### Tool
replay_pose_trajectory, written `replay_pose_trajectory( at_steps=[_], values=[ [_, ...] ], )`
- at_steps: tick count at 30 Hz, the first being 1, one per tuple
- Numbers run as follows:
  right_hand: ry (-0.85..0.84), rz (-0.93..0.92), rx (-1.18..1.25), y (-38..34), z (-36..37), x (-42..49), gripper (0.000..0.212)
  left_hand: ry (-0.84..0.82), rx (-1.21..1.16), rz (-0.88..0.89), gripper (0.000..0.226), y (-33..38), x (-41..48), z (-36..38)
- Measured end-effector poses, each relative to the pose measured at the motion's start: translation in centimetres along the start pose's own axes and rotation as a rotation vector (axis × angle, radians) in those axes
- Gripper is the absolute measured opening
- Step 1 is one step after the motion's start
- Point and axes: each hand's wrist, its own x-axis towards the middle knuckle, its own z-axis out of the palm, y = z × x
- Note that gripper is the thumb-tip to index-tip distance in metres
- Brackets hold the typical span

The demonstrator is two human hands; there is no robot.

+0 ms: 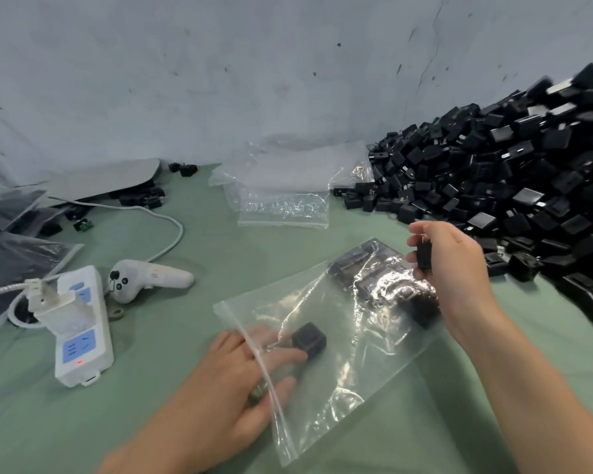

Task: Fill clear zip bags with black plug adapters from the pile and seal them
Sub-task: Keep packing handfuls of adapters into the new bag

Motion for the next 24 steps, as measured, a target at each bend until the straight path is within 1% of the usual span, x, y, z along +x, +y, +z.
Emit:
replay_pose_trajectory(
  at_steps=[3,6,11,18,24],
  values=[
    [0.012,0.006,-0.016,0.3,-0.8,0.5,0.021,-0.033,0.004,0.053,0.035,0.0,1.9,0.4],
    [-0.005,0.054,0.01,0.5,-1.2,1.0,0.019,-0.05,-0.005,0.059,0.037,0.6,4.2,0.9],
    [-0.041,0.092,0.047,0.8,-1.6,1.7,0.028,-0.103,-0.016,0.131,0.038,2.1,7.1,2.1],
    [-0.035,0.134,0.091,1.1,-1.9,2.0,0.031,-0.076,-0.034,0.195,0.036,3.4,9.2,3.9],
    [-0.012,0.137,0.118,0.9,-2.4,2.1,0.023,-0.034,0.011,0.198,0.04,4.0,10.2,4.6]
  ],
)
